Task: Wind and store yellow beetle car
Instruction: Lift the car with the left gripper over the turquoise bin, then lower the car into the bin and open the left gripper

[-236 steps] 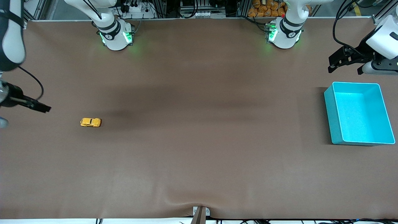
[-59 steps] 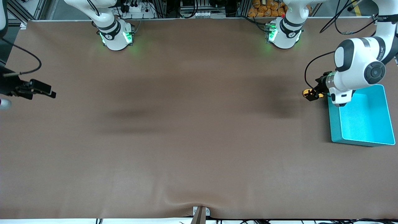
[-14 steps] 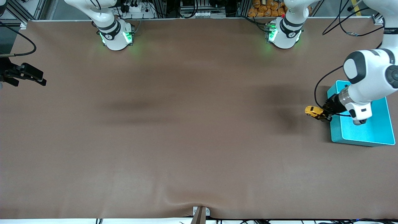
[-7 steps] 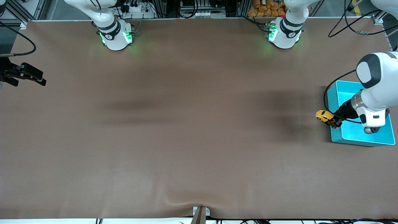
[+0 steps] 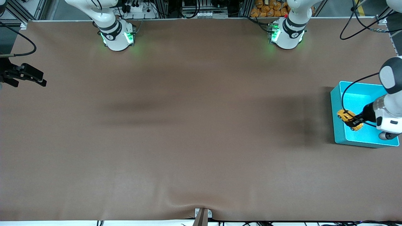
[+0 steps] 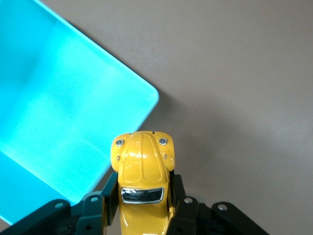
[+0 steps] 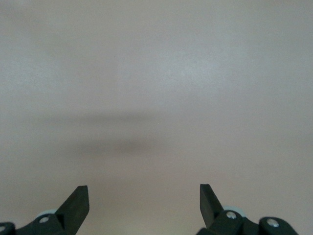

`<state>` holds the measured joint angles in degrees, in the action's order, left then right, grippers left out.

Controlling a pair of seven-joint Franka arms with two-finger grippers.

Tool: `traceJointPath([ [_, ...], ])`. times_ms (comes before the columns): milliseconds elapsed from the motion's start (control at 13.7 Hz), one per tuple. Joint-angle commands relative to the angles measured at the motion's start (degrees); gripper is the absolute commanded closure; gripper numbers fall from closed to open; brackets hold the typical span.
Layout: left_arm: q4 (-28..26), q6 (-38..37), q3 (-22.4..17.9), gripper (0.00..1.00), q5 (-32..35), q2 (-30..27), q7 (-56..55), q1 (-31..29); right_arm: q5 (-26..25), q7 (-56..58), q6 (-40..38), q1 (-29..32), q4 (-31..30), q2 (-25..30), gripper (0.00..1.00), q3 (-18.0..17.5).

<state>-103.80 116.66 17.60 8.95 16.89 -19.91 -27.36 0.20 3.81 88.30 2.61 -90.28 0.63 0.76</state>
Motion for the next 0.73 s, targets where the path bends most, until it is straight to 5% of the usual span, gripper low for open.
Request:
traceJointPath([
  [0,1.9,-1.6,0.4,1.00,1.3,1.7,10.8,-4.0,-0.6,-1.0,-1.0,0.6,1.3,-0.5,0.00,-0.7],
  [656,3.8,0.9,0.5,1.00,8.2,8.1,31.6,-9.7,-0.6,-1.0,-1.1,0.5,1.3,-0.5,0.00,-0.8],
])
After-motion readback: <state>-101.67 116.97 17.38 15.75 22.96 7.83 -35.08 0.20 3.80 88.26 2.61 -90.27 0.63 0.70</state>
